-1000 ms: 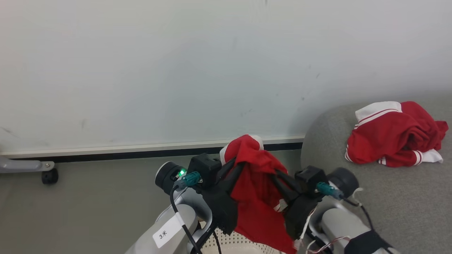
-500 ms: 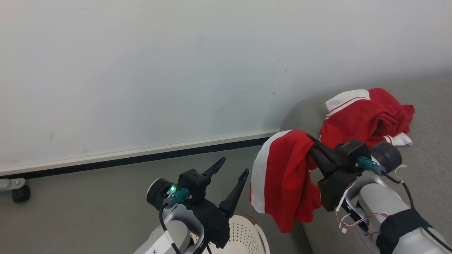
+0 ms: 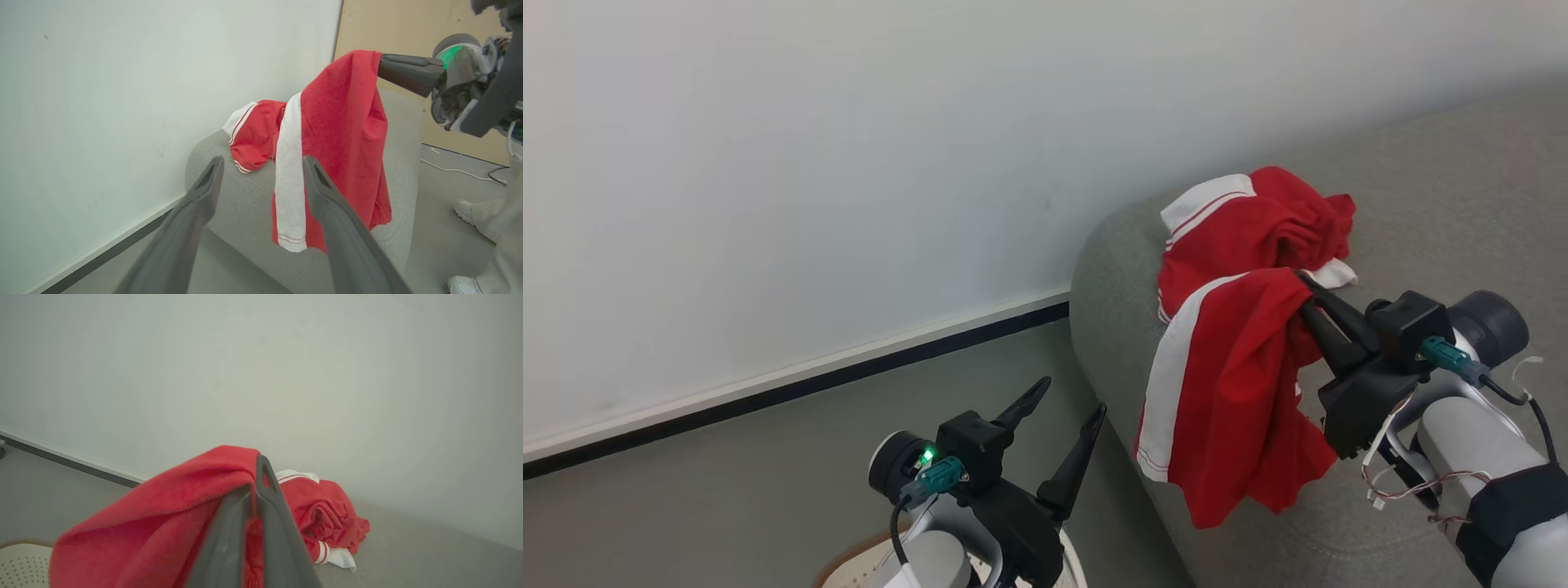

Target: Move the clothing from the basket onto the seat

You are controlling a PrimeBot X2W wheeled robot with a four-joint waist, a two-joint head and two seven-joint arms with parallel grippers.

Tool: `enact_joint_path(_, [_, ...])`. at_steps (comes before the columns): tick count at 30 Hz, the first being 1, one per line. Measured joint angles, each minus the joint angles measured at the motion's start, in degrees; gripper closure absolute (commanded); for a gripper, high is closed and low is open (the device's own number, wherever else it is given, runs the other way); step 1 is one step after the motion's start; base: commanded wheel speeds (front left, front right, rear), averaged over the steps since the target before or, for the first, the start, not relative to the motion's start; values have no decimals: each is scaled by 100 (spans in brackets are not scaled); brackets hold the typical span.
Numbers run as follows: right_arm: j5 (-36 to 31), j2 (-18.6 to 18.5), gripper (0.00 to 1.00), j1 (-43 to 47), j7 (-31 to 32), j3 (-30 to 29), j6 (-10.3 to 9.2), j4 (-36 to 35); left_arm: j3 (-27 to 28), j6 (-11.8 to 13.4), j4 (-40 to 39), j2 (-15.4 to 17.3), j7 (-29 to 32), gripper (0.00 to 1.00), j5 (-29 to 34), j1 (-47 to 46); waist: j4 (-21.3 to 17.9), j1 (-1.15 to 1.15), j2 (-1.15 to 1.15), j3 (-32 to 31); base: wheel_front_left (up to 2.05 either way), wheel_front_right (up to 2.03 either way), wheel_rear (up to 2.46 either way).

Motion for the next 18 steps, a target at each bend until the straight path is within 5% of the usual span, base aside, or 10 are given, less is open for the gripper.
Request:
enact_joint_path(9, [-22,-279,100,-141,0,-132,0,-349,-62,54,-185,-38,-2,0,5,74,-563,0,0,186,0,0,0])
enact_joint_path(18, [36,-541,100,-888,54,-500,0,-541,-198,154,-543,-31,-25,0,185,43,-666,0,0,693,0,0,0])
